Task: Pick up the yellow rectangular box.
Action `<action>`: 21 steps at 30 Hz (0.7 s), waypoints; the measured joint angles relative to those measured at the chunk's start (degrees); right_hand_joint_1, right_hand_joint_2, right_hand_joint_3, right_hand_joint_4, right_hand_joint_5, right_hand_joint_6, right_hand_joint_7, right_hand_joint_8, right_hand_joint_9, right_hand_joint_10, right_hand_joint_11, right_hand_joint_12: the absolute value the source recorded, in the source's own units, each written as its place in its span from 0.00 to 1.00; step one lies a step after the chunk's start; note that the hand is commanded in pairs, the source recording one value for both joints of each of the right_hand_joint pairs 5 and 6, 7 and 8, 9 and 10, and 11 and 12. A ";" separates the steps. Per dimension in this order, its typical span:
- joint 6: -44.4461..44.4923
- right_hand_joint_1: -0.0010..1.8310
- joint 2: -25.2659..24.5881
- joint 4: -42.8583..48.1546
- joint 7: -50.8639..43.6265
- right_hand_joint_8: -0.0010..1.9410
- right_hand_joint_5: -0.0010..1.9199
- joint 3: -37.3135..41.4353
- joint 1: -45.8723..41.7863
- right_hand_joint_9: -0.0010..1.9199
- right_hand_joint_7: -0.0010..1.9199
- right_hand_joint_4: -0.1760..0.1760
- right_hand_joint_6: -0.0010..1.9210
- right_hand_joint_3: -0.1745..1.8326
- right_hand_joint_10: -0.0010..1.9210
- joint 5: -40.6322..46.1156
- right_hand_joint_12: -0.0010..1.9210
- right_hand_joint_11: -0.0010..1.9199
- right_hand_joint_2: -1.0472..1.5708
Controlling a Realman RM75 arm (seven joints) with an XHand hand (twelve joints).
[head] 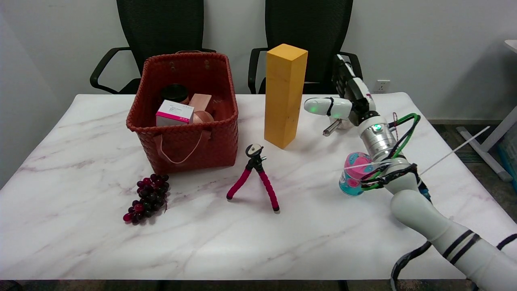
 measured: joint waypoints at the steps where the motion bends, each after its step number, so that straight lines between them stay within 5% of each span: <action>1: 0.19 0.56 -0.14 -0.84 -0.14 0.00 0.00 -0.64 0.80 0.00 0.00 0.50 0.00 0.00 0.00 0.03 0.00 0.00 0.44; 21: -0.43 0.56 -4.28 -14.44 -1.68 0.00 0.00 -7.29 12.05 0.00 0.00 0.50 0.00 0.00 0.00 1.66 0.00 0.00 0.43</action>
